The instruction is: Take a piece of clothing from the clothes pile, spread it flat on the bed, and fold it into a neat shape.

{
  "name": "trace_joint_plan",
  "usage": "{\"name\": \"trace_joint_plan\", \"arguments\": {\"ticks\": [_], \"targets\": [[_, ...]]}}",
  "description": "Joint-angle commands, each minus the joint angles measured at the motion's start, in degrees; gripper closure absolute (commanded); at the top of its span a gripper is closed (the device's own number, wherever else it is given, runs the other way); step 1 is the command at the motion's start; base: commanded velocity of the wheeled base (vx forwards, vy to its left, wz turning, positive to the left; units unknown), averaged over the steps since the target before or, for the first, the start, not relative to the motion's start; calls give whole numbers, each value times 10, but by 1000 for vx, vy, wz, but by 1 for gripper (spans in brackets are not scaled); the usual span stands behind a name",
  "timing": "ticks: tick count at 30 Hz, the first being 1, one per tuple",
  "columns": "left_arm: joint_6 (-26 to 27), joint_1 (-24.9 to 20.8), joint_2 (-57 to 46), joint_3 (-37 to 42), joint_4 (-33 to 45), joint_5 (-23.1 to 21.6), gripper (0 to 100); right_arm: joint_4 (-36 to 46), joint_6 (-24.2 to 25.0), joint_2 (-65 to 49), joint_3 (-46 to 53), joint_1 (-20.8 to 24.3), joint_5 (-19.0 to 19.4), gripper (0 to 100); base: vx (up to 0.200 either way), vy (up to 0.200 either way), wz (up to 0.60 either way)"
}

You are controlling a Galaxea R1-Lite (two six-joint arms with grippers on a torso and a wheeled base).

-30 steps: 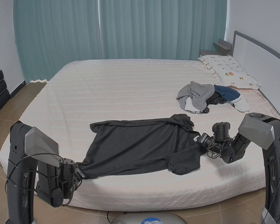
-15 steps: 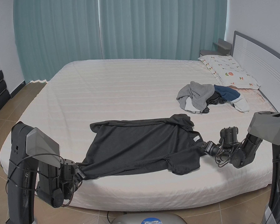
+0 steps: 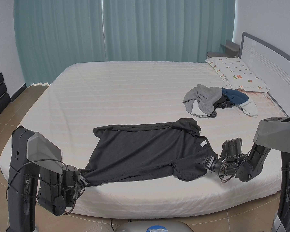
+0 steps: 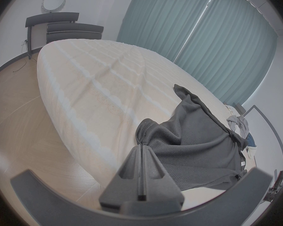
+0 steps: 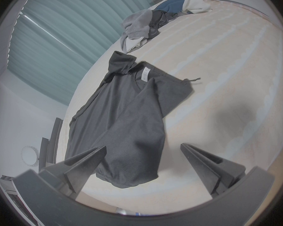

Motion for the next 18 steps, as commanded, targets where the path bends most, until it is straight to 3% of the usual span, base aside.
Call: {"name": "trace_joint_plan", "arguments": {"ticks": [1,3,4,18], "targets": [[0,0,0,0,-8,0,100,2,1,19,-15,17,-1,0,0,0,0],[0,-1,0,0,-8,0,100,2,1,21,-17,19,-3,0,0,0,0],[0,-1,1,0,-8,0,100,7,1,20,-18,19,-3,100,0,0,0],[-1,2,-1,7,-8,-1,100,53,-20,-36,54,-12,-8,100,0,0,0]]}}
